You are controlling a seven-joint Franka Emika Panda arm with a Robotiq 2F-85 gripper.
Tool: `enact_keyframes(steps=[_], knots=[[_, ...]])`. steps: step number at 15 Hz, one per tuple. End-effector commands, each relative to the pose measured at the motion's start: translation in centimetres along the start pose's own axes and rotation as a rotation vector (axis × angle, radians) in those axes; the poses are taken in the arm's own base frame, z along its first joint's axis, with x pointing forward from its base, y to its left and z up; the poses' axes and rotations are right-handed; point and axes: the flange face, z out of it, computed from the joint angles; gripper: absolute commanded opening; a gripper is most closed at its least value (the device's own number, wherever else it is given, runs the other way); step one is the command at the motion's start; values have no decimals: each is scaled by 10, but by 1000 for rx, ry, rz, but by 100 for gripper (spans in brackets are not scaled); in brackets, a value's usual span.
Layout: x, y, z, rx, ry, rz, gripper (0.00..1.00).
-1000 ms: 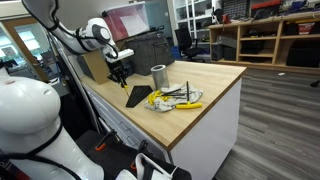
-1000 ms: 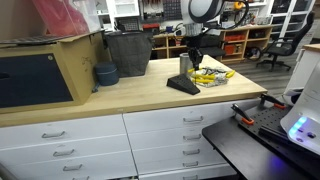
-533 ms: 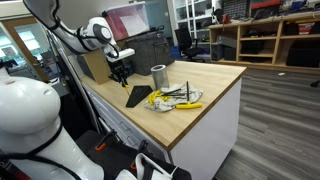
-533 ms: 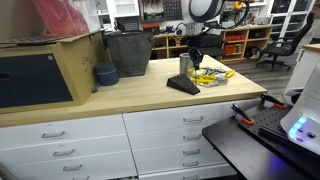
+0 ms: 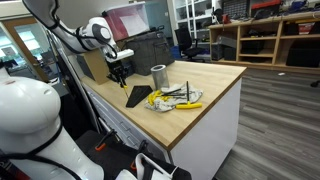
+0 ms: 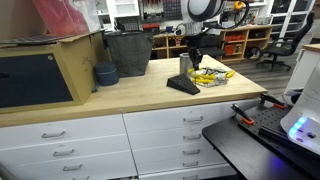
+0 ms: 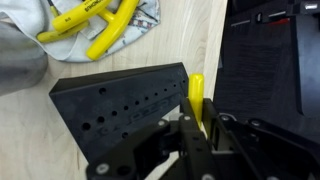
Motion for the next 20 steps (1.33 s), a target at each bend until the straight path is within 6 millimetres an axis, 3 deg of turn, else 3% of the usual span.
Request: enact_keyframes(steps=[1, 20], knots=[[5, -5, -8, 30, 6, 11, 4], [3, 17, -7, -3, -17, 27, 4]])
